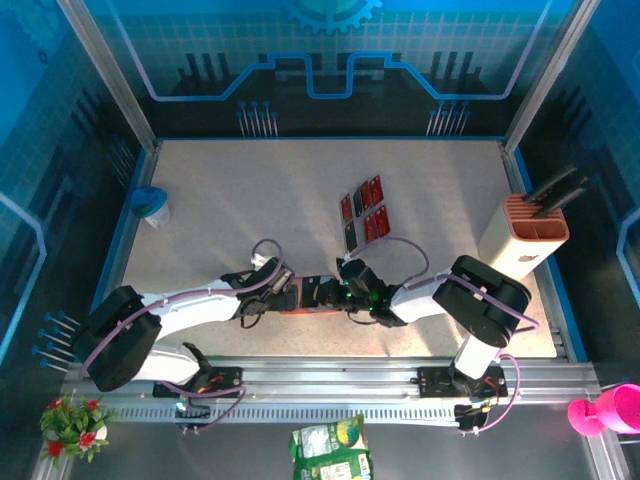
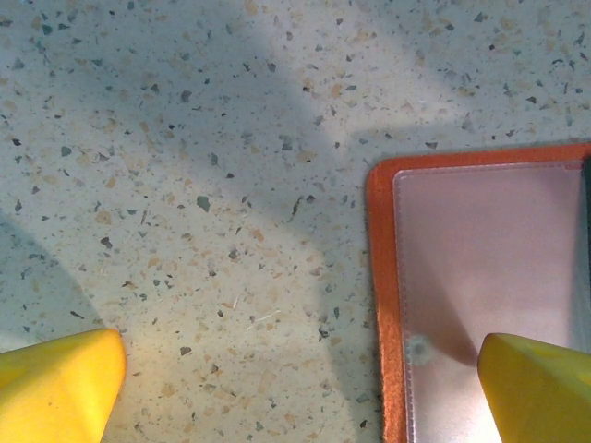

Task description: Put the credit cards into the card holder

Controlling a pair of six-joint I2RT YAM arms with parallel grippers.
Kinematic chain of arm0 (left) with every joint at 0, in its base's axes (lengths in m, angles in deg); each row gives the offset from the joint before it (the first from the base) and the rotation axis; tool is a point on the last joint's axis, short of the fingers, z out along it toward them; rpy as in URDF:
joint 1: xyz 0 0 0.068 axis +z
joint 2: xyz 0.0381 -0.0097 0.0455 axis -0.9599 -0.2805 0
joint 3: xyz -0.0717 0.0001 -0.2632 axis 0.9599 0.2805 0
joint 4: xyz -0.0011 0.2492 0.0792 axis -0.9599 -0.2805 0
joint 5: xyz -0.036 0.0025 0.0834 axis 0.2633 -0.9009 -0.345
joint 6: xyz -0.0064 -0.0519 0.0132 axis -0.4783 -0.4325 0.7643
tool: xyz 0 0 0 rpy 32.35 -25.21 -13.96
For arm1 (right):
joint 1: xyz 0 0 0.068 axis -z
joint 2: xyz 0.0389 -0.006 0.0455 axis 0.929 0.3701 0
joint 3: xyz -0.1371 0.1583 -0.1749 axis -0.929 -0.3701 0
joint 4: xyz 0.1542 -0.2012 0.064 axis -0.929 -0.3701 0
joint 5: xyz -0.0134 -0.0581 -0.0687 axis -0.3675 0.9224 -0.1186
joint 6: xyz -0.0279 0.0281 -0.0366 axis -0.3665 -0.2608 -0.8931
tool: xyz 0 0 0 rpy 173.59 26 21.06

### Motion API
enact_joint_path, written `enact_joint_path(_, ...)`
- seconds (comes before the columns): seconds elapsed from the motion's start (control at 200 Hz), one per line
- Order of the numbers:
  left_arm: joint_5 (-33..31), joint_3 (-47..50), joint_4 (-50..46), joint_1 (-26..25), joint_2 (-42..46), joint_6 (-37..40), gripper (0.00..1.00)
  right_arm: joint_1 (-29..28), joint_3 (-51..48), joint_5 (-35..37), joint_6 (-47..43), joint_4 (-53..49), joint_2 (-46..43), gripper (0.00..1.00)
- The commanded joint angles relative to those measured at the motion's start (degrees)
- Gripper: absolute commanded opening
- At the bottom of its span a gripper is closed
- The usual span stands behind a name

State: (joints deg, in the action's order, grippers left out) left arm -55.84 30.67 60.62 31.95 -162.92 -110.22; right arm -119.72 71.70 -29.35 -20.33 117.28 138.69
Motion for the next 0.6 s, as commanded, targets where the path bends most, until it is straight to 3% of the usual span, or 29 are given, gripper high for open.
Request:
enact_joint_path(0.0,-0.86,0.90,0.36,-0.29,-0.64,0.03,0.99,-1.12,-0.11,1.05,-1.01,-9.81,-0.43,0.00)
enact_joint_path(0.59,-0.87,0.81,0.49,-0.22,-1.12,0.01,0.99,-0.95,1.10,0.37,-2.29,-13.75,-1.54,0.00)
